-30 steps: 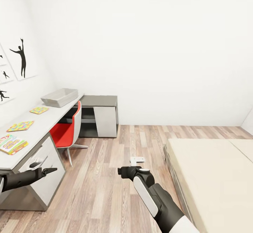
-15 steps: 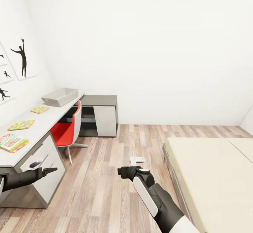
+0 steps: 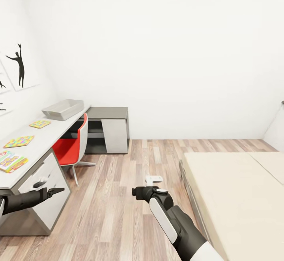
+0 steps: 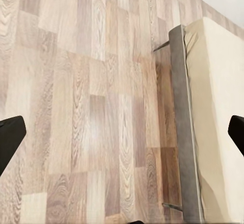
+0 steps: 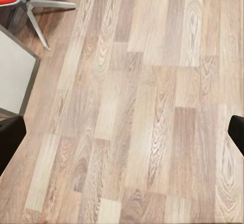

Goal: Put all the toys in the child's room - the three board games (two on the bed and one on the table), the two jigsaw puzzles on the table, and the tennis ball on the table - inside the toy box on the table in the child's room.

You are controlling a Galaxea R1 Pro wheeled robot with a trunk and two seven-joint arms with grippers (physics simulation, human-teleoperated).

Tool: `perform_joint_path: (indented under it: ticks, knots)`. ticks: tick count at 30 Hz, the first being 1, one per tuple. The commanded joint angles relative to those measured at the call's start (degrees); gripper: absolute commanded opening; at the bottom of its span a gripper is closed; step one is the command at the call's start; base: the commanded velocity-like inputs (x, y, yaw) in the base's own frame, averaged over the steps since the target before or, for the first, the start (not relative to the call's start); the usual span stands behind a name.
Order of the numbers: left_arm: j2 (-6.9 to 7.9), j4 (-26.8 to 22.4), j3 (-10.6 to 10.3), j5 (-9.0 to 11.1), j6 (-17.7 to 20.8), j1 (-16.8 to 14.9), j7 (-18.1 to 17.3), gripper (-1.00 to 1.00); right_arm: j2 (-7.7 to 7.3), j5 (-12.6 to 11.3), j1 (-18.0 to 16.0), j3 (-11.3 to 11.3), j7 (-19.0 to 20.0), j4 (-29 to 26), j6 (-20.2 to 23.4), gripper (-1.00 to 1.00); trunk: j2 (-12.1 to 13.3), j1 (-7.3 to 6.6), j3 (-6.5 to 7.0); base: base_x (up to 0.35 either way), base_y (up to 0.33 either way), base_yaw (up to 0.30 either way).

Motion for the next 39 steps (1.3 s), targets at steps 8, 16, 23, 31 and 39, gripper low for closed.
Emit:
perform_joint_path:
  ticks: [8,16,23,31,39]
  knots:
    - [-0.06,-0.05,0.24,-0.6,0.39,-0.08,-0.57,1.0,0.0,-0.57,-0.07,0.13,-0.56,-0.05,0.09,1.0,-0.14,0.03,-0.07,-0.076,0.0,-0.037]
    - [-0.06,-0.05,0.25,-0.6,0.4,-0.08,-0.57,1.0,0.0,-0.51,-0.07,0.18,-0.56,-0.05,0.09,1.0,-0.14,0.03,-0.07,-0.006,0.0,-0.003]
    - [-0.06,-0.05,0.25,-0.58,0.43,-0.08,-0.57,1.0,0.0,-0.48,-0.07,0.19,-0.56,-0.05,0.09,1.0,-0.14,0.03,-0.07,-0.064,0.0,0.0]
    - [-0.06,-0.05,0.27,-0.52,0.48,-0.08,-0.56,1.0,0.0,-0.48,-0.07,0.19,-0.56,-0.05,0.09,1.0,-0.14,0.03,-0.07,-0.071,0.0,0.0]
    - [-0.06,-0.05,0.27,-0.53,0.48,-0.08,-0.57,1.0,0.0,-0.48,-0.07,0.26,-0.56,-0.17,-0.89,1.0,-0.14,0.03,-0.07,-0.005,0.0,0.0]
